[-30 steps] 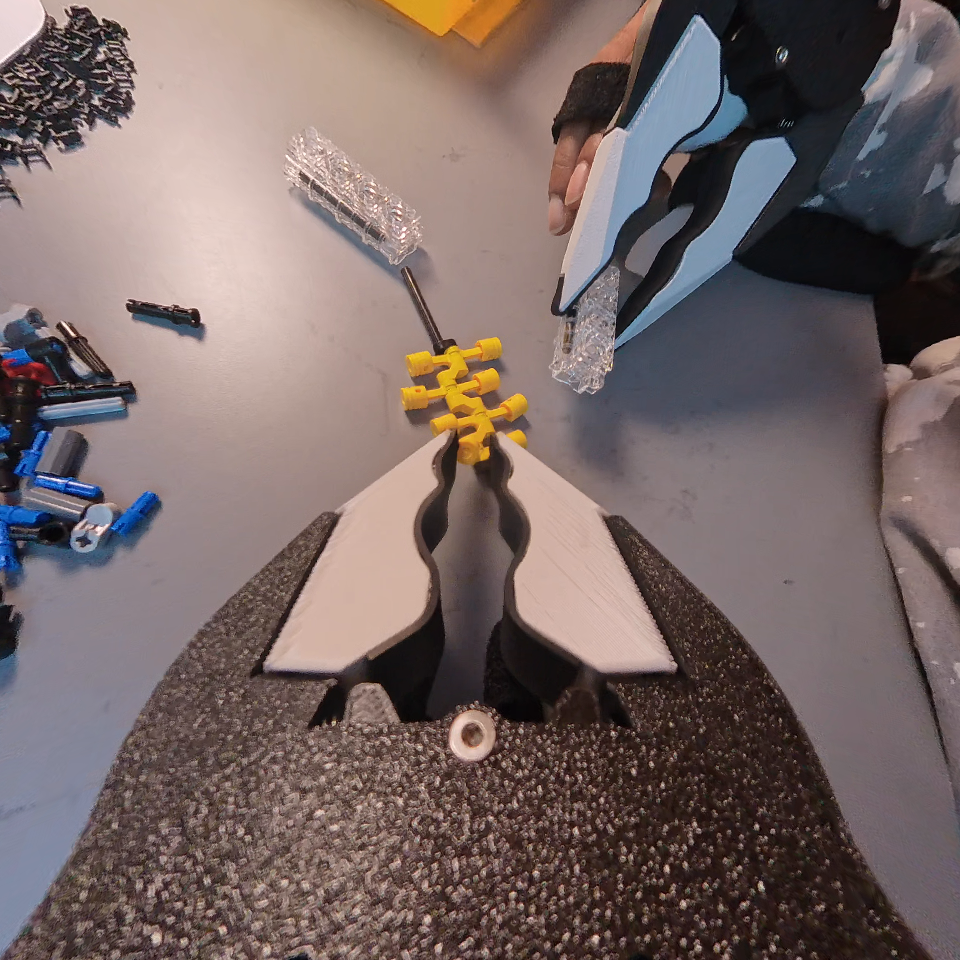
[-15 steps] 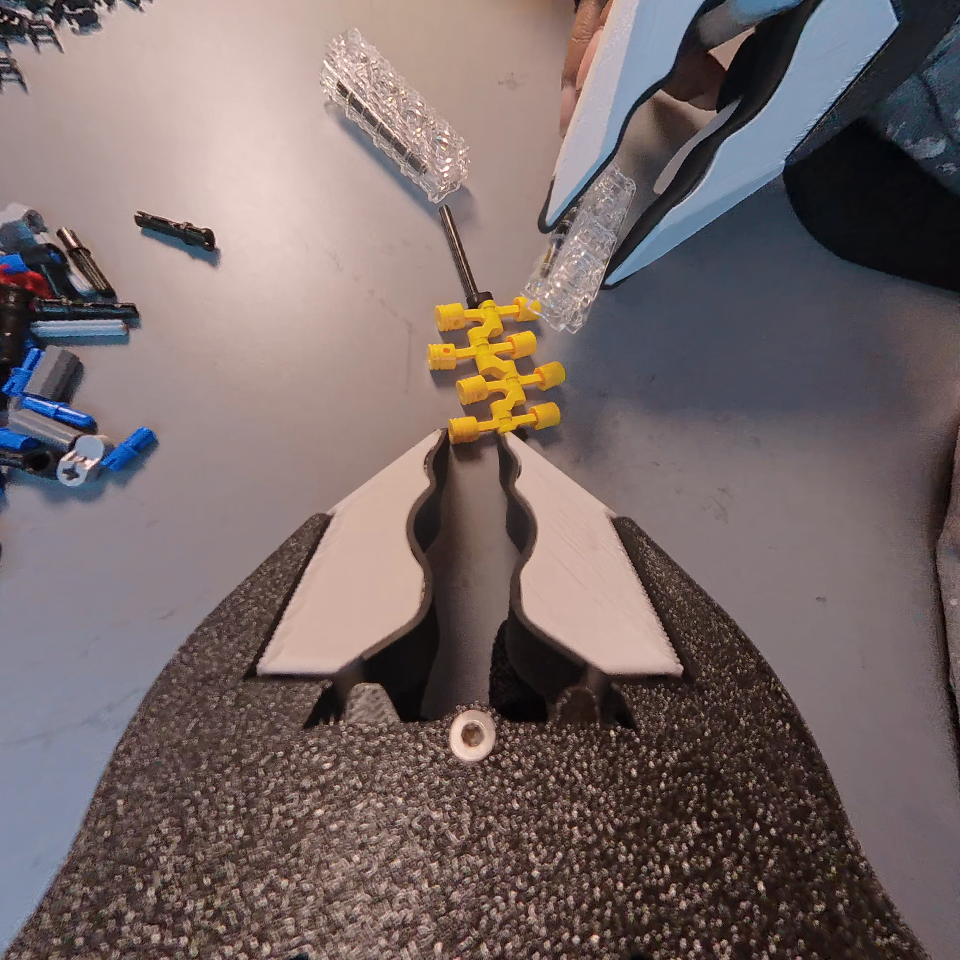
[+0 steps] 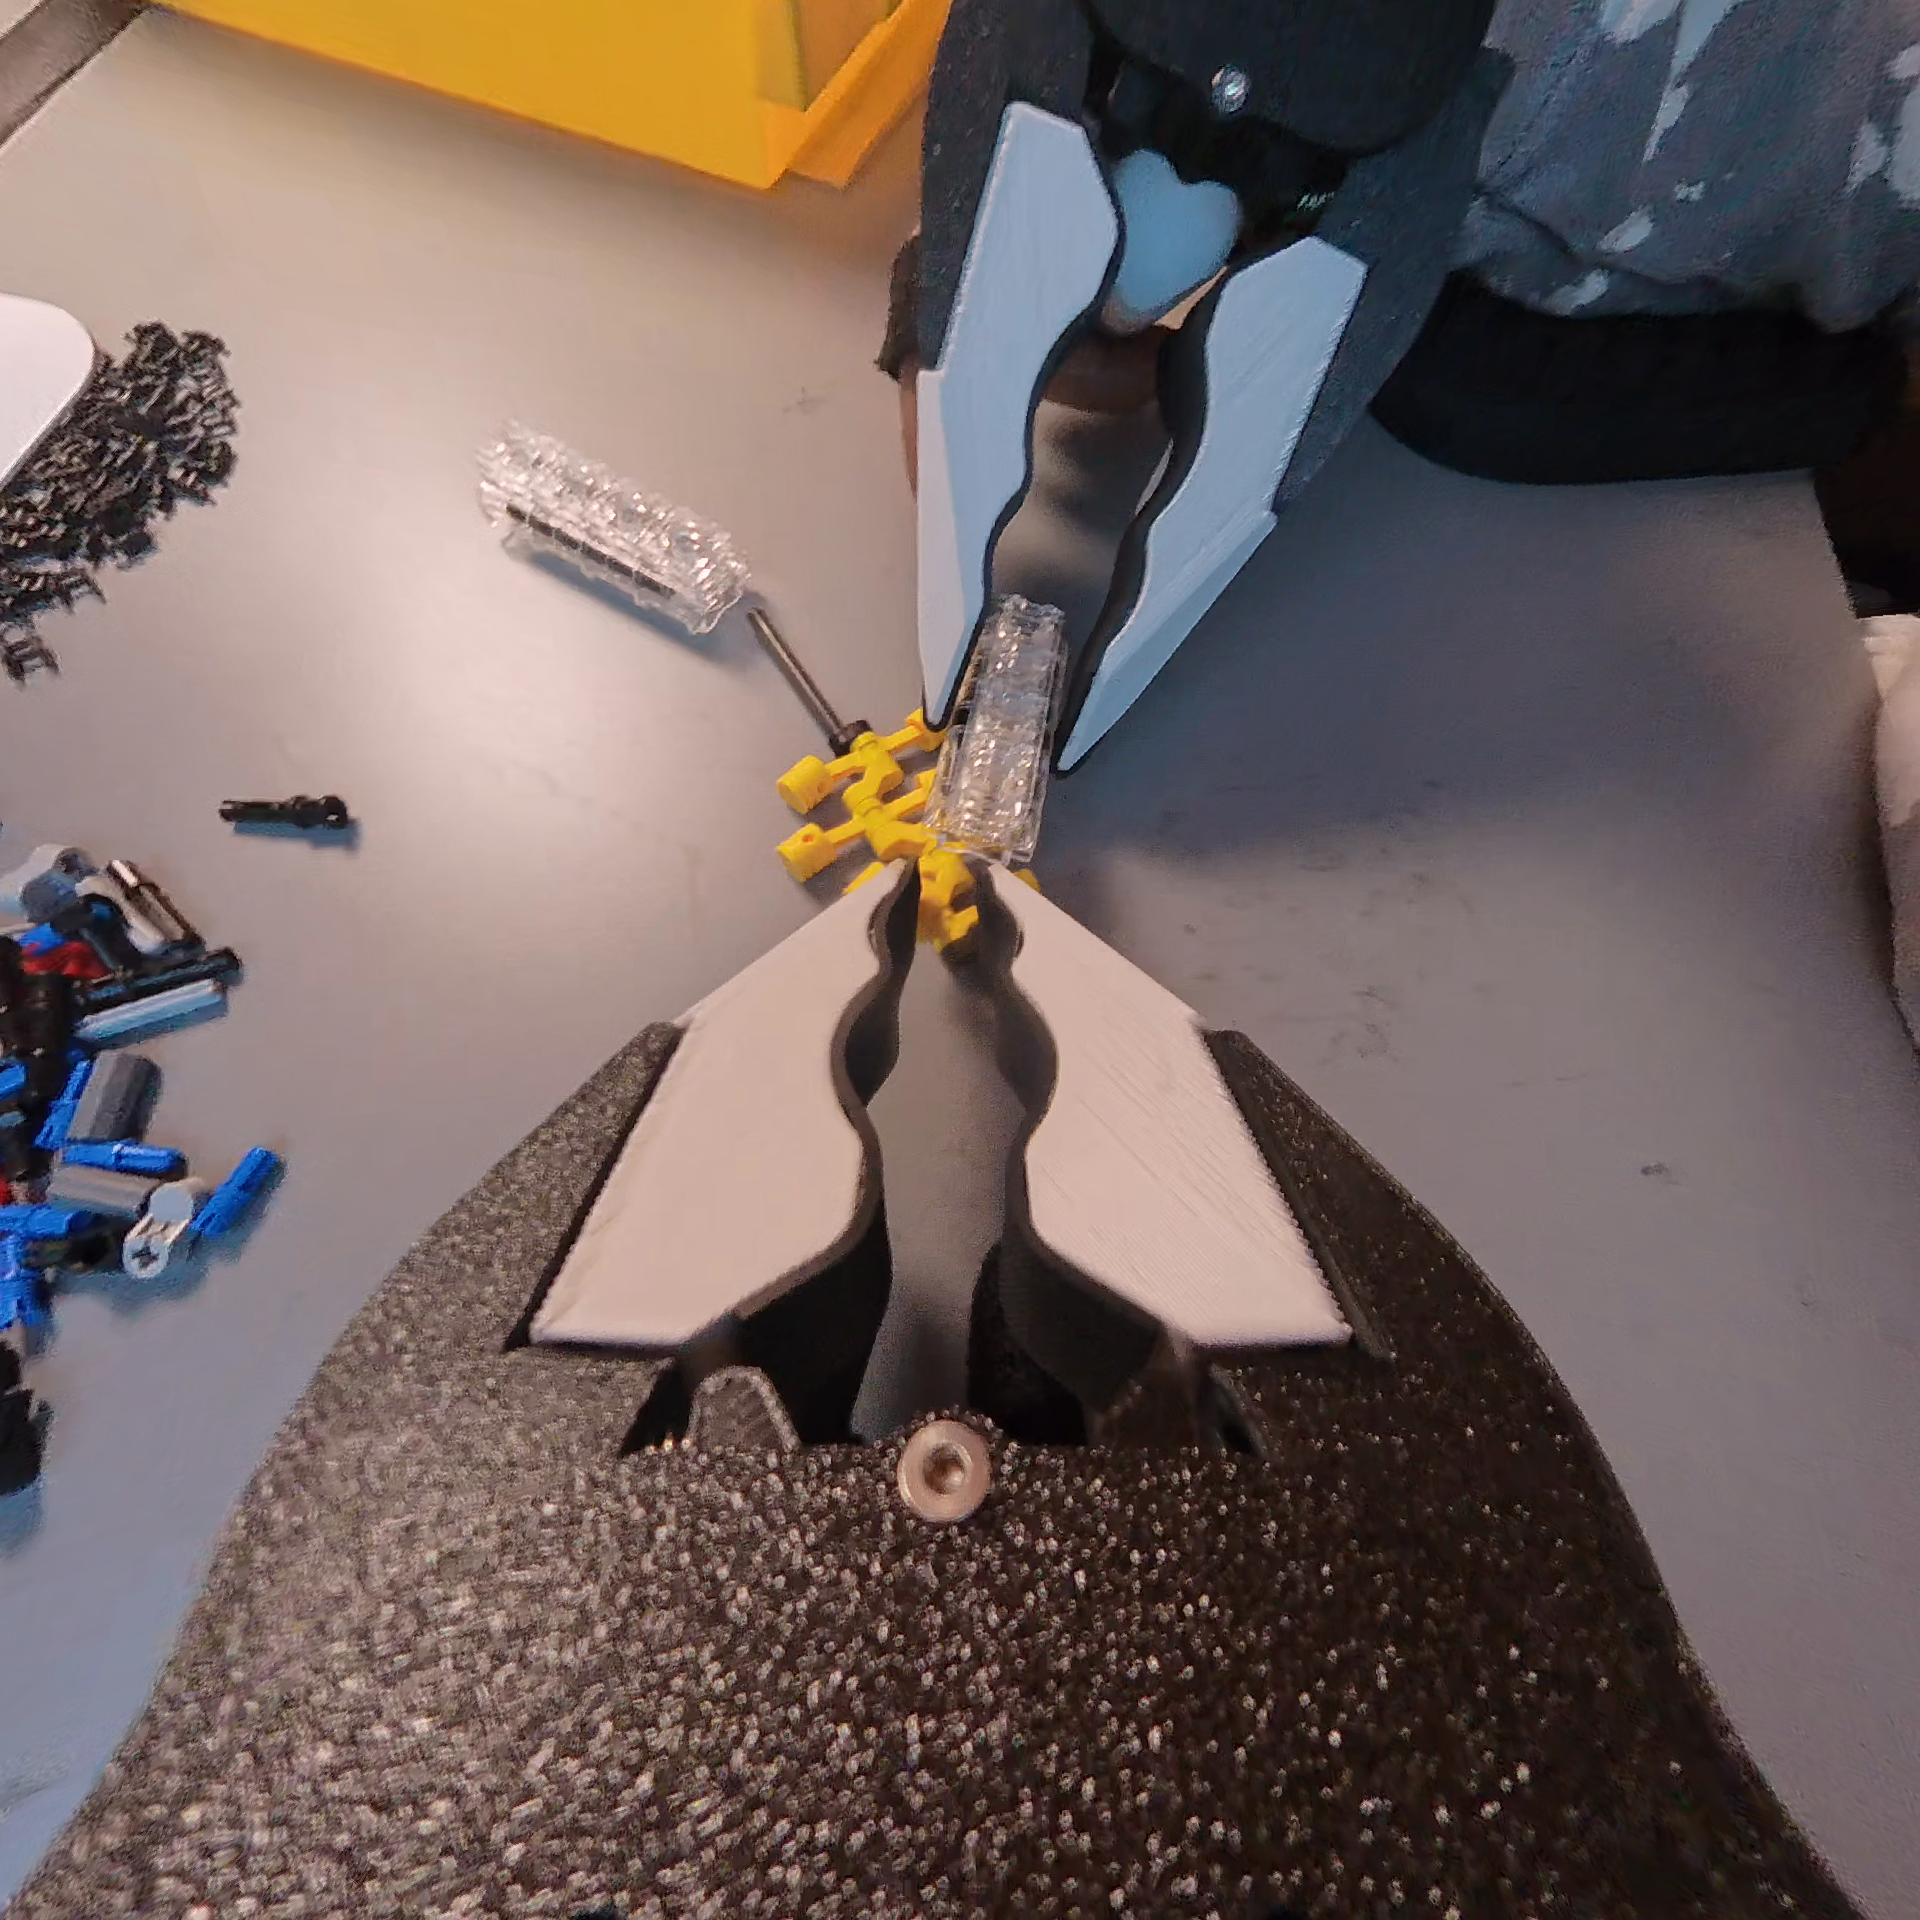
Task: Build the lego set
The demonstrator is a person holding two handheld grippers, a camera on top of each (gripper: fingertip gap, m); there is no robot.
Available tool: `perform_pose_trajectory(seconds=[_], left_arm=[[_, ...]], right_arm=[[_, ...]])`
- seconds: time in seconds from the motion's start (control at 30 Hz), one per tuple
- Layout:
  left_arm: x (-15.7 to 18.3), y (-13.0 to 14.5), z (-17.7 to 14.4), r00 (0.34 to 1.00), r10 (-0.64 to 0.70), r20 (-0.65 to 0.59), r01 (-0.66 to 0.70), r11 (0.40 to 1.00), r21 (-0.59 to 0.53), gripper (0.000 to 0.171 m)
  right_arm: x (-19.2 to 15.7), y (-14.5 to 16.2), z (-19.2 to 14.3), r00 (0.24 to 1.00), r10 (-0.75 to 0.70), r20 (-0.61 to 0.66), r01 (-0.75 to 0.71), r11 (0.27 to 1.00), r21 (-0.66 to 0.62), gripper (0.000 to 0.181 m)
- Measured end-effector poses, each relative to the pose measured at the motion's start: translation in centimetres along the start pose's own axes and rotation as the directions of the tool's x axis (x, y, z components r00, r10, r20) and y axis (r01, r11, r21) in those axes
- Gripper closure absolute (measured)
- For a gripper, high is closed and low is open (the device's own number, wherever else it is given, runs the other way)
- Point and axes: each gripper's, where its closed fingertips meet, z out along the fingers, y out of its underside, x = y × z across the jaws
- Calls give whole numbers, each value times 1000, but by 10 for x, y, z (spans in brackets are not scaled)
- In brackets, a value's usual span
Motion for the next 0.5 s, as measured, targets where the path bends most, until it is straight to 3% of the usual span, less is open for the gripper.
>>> perform_pose_trajectory(seconds=[0.17, 0.23, 0.37, 0.5], left_arm=[[5, 8, 6, 999, 47, 5, -47, 998, -48, 161], [5, 2, 2, 999, 46, 5, -46, 999, -13, 161], [-20, 6, -13, 993, -74, 91, 75, 997, -8, 157], [-23, 22, -10, 980, -186, 72, 190, 980, -63, 152]], right_arm=[[-3, -1, 1, 1000, 1, -2, -1, 1000, -1, 157], [-3, -1, 0, 1000, 3, -7, -3, 1000, -3, 157], [-3, 0, -1, 1000, 0, -14, 0, 1000, -3, 157], [-4, 0, 0, 1000, 7, -6, -7, 1000, -4, 157]])
